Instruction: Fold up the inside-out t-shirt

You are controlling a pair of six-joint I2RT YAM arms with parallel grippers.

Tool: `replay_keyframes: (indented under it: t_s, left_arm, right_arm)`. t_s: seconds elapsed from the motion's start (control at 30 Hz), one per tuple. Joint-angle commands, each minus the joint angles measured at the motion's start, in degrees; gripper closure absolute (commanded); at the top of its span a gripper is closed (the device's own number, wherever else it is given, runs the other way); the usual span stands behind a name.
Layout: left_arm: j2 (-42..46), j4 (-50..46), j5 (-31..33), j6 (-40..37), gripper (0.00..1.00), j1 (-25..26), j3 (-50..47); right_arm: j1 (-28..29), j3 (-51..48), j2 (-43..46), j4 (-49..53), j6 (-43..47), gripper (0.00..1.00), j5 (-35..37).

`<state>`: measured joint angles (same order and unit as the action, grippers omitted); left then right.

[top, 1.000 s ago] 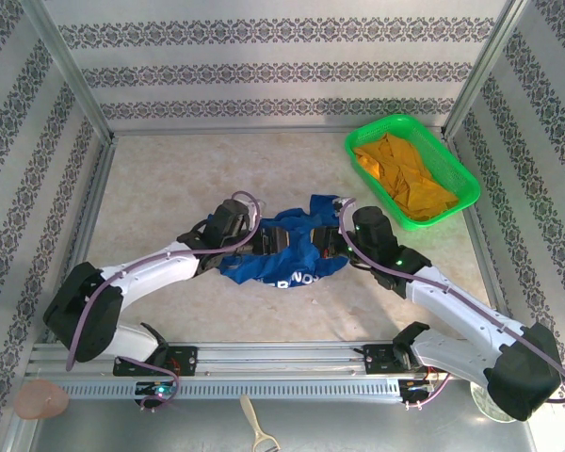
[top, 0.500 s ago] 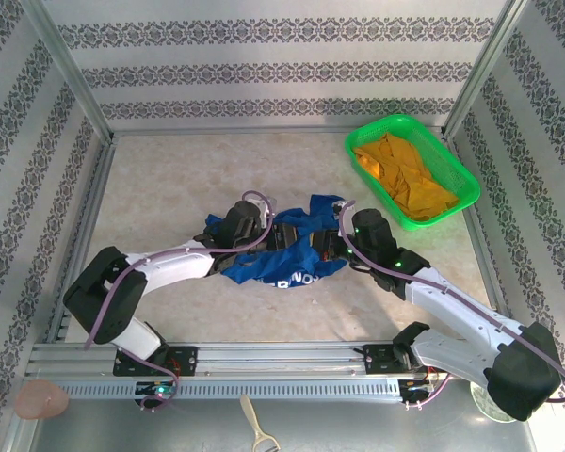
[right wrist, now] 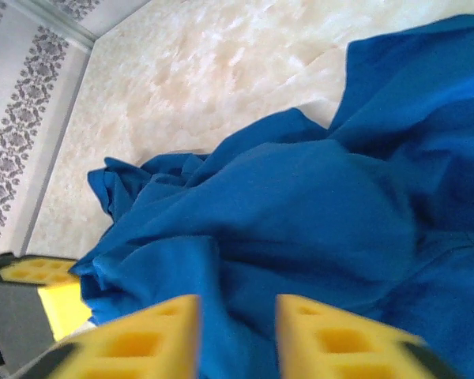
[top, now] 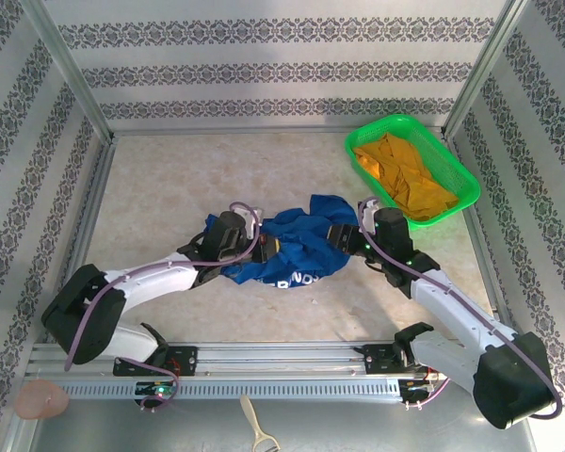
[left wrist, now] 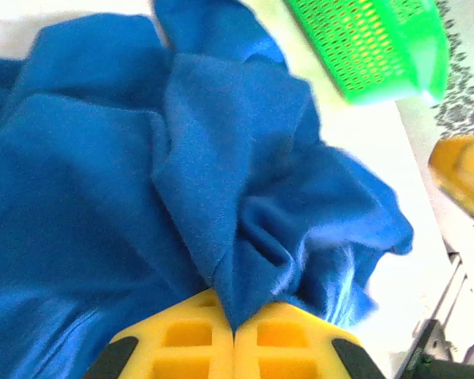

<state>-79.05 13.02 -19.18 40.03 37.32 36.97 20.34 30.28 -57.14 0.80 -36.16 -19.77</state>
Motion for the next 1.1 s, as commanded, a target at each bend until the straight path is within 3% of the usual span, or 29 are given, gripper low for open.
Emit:
replay_keyframes:
  t_s: [0.0,0.27,0.53,0.63,0.7,0.77,0.8,0.9,1.07]
  left_arm:
    - [2.36,-6.10,0.29,-4.28,1.00,-0.93,-1.59]
    - [3.90,-7.91,-0.48,-5.27,1.00,-0.93,-1.67]
    - [4.90,-9.75,-1.09,-5.67,1.00,-0.89,-0.11]
    - [5.66,-9.68,-1.46,-5.47,1.00,-0.93,-0.04]
    - [6.06,-10.15,-1.36,-5.53,1.00,-0.93,0.03]
    - [6.42,-11.15,-0.47,-5.83,1.00,-1.02,0.09]
    - [6.44,-11.62,0.20,-5.84,1.00,-1.19,0.04]
    - [6.11,-13.69,2.83,-5.69,1.00,-2.76,-0.07]
    - [4.74,-13.65,3.74,-5.53,1.00,-7.26,-0.73]
  right_arm:
    - [0.59,-1.19,-0.60,-1.17,0.22,0.53,0.44]
    - [16.45,3.49,-3.74,2.55,6.55,0.35,12.24]
    - [21.08,9.57,-16.24,1.57,10.42,0.34,18.18]
    - [20.92,11.61,-20.94,0.92,11.09,0.40,19.96]
    - [20.37,12.81,-22.73,0.98,11.88,0.61,19.67]
    - [19.37,13.91,-22.68,1.47,12.63,0.96,16.61]
    - [18.78,14.17,-21.92,2.11,12.93,1.00,15.02]
    - [16.00,14.46,-16.85,3.11,13.17,1.00,5.36]
    - [10.52,13.63,-9.33,-0.84,11.79,1.00,-23.01]
